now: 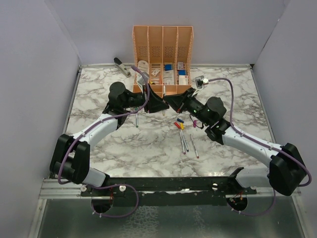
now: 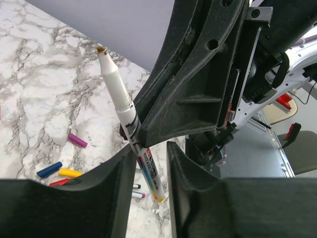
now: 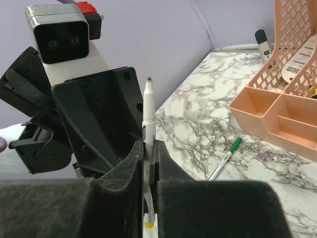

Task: Insert the pens into the pen caps

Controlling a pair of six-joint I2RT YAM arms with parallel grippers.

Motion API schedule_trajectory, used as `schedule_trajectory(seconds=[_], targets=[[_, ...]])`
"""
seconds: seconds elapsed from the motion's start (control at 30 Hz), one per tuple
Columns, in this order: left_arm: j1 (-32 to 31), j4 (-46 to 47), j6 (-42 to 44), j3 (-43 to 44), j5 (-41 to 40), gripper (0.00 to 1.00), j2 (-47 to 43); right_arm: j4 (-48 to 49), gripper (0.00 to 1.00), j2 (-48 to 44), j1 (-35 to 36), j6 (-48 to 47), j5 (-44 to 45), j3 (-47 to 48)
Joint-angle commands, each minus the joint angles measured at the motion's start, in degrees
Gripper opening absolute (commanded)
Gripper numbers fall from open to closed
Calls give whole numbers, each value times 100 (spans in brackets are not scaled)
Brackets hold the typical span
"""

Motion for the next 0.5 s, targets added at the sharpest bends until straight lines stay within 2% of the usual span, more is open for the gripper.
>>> schedule_trajectory(seconds=[0.0, 0.13, 0.37, 0.43, 0.47], targets=[[-52, 192, 62, 191, 91, 30, 86, 274, 1, 31, -24, 0, -137, 191], [-63, 198, 63, 197, 103, 24, 111, 273, 1, 16, -24, -46, -70, 193], [-62, 195, 58, 130, 99, 23, 93, 265, 1, -73, -24, -127, 47, 148], [-62, 201, 64, 92, 54, 16, 72, 239, 1, -108, -26, -133, 76, 136], [-66, 199, 66, 72, 31, 7, 58, 235, 1, -131, -24, -143, 87, 133]])
